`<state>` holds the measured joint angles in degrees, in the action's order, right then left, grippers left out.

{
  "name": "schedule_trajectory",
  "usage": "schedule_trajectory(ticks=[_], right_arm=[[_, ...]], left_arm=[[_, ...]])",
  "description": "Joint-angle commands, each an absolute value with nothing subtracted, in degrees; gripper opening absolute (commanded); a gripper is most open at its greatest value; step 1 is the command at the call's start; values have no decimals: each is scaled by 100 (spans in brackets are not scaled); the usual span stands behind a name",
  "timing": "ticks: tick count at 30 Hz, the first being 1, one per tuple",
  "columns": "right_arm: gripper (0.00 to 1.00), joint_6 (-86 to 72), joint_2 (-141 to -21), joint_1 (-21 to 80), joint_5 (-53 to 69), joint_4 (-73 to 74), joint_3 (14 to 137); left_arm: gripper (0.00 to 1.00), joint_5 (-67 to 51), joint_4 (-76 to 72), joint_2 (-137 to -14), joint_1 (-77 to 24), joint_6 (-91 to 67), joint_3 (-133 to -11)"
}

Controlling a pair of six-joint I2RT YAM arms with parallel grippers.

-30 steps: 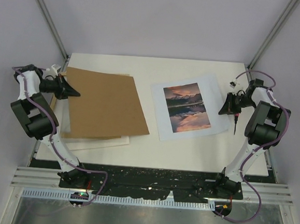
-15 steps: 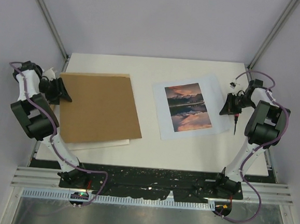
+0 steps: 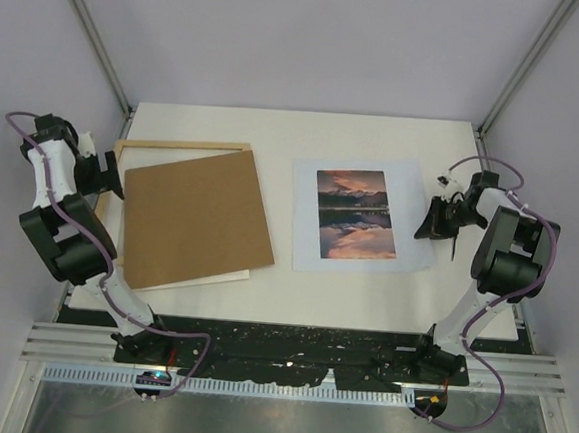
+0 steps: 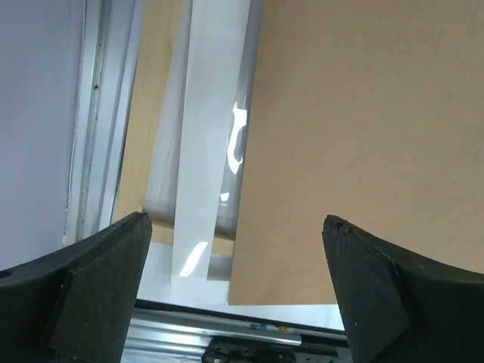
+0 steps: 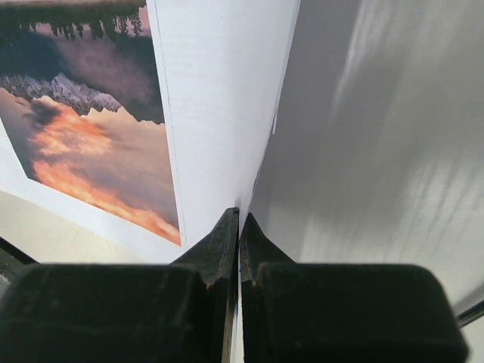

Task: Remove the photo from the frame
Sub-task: Place the photo at the center of the board.

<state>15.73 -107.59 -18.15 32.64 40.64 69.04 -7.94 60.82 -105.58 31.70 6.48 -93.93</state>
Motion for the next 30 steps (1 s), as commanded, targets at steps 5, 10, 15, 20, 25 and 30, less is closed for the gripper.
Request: schedule_trajectory(ticks=[5, 10, 15, 20, 25, 30], right_arm=[[8, 906, -9958, -1398, 3129, 3279, 6179], [8, 756, -9993, -1336, 2883, 3155, 6152], [12, 668, -10020, -1318, 2786, 3208, 6074], [32, 668, -9897, -1248, 2681, 3234, 5950], [49, 729, -9660, -1213, 2567, 3270, 5810], [63, 835, -9449, -1204, 2479, 3410, 5748]], left_arm=[[100, -966, 5827, -9309, 2857, 642, -8649], [100, -1204, 5783, -8694, 2681, 615, -8254], [100, -1415, 5792, -8131, 2610, 633, -7946], [100, -1599, 5836, -7735, 2602, 642, -7796], [100, -1801, 5924, -7410, 2584, 607, -7743], [100, -1881, 5959, -7111, 2558, 633, -7690]])
